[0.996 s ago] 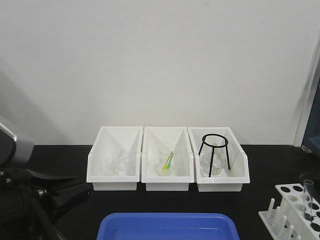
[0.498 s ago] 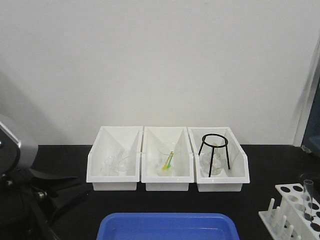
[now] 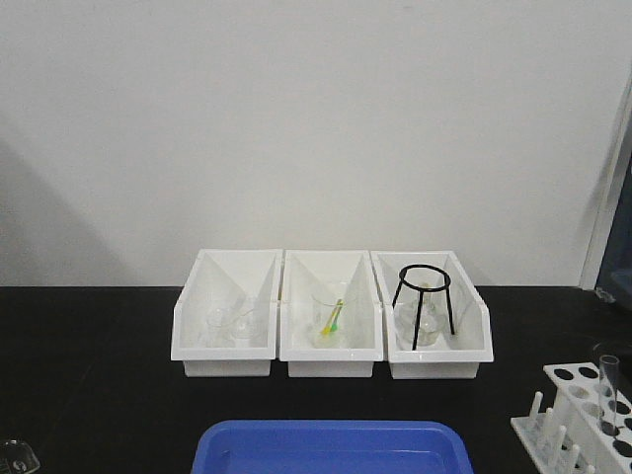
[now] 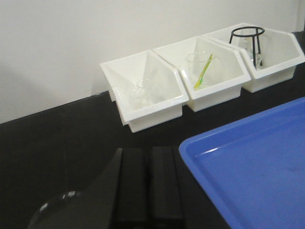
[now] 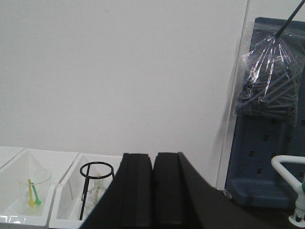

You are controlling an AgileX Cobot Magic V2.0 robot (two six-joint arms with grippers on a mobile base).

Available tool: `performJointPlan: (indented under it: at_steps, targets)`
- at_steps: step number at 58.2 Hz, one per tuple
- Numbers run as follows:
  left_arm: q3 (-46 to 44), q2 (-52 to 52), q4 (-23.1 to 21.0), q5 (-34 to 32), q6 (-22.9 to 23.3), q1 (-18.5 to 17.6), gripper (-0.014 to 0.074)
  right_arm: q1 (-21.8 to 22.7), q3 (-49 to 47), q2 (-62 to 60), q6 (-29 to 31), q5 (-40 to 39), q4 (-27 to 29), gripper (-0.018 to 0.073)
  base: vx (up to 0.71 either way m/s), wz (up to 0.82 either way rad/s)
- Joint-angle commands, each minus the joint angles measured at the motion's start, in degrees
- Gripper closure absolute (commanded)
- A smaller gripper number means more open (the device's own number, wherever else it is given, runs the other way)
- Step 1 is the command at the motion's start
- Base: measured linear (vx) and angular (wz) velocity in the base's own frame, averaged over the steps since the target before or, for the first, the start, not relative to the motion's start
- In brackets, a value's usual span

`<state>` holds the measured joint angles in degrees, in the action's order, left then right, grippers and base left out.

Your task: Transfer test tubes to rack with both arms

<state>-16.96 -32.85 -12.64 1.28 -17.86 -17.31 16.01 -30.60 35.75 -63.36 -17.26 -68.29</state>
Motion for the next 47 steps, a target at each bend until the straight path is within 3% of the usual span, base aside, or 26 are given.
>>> performJointPlan:
  at_steps: [1,17,20,27,47]
  targets:
    - [5.7,7.1,0.1,-5.3,0.2,2.2,0.0617,0.1,-1.7,-0.1,0.2,-1.5,0.7,0.0567,0.0,0.0]
    - [20.4,27.1,1.1,-2.3,0.6,10.4,0.0617,0.1,-1.7,-0.1,0.2,-1.5,0.7,0.0567,0.0,0.0]
    - [20.3,30.1,2.4,1.5,0.5,11.1,0.0617,0.1,-1.7,-0.1,0.2,-1.5,0.7,0.0567,0.0,0.0]
    - [20.3,34.9,5.6,3.3,0.6,11.4,0.0617,0.1,-1.7,-0.1,0.2,-1.5,0.7,0.0567,0.0,0.0]
    - [20.3,34.5,5.6,3.5,0.6,11.3,0.0617,0.1,-1.7,-0.2,0.2,-1.5,0.7,0.0567,0.0,0.0]
